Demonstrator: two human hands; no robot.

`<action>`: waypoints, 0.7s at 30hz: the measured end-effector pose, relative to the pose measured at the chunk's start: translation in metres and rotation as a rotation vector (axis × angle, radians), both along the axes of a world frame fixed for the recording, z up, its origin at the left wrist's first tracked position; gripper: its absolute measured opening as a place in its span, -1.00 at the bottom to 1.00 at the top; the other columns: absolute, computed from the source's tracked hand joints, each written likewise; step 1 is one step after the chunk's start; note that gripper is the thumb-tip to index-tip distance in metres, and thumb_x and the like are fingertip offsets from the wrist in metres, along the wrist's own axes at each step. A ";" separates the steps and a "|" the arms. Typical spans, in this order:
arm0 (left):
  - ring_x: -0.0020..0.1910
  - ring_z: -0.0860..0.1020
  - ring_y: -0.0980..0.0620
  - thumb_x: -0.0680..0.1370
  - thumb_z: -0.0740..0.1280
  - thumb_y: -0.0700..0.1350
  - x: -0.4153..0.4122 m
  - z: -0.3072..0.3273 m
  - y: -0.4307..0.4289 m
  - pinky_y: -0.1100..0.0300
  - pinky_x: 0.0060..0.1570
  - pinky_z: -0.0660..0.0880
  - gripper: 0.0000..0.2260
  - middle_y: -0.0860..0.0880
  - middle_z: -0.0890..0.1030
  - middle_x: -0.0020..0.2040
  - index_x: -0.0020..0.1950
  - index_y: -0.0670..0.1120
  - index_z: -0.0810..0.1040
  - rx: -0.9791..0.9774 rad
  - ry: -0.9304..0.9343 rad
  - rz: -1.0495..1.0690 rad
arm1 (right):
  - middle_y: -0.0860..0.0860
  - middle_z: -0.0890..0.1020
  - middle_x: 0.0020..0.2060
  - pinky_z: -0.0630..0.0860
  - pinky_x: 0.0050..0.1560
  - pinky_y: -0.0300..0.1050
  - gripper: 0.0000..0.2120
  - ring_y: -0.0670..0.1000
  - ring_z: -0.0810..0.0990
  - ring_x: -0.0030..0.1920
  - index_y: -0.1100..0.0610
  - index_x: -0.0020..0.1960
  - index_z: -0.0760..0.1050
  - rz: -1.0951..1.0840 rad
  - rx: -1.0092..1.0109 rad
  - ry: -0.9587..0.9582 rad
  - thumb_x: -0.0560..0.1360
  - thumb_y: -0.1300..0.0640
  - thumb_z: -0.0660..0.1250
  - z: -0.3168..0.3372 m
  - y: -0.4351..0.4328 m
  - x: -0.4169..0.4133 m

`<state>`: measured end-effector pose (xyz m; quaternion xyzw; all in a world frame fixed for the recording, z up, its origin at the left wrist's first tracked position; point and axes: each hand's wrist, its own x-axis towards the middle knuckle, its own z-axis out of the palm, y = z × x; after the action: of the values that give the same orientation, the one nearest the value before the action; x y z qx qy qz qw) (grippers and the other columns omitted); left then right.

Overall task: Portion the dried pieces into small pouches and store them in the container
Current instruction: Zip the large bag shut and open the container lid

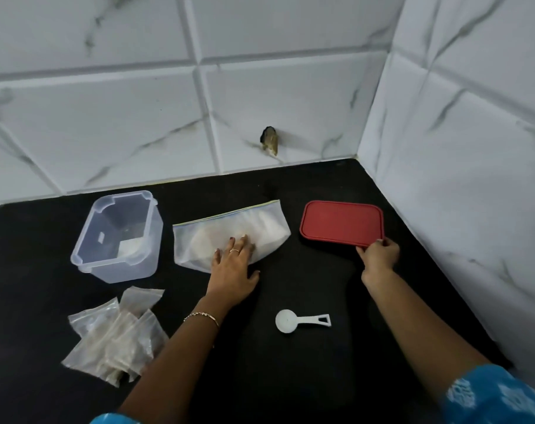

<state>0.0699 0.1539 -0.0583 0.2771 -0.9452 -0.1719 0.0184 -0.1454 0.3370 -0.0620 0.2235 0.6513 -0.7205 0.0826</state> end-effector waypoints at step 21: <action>0.54 0.12 -0.13 0.51 0.38 0.03 0.052 0.028 -0.026 -0.05 0.49 0.16 -0.37 -0.15 0.13 0.56 0.50 -0.08 0.23 0.065 0.188 0.336 | 0.13 0.32 0.45 0.29 0.41 0.01 -0.45 0.14 0.32 0.43 0.19 0.50 0.23 0.749 0.405 0.315 0.56 0.16 0.29 0.033 -0.090 0.084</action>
<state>0.1224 0.1280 -0.0303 0.4140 -0.8737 -0.2218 0.1263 -0.0613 0.2468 -0.0288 -0.1281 0.8196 -0.5244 0.1920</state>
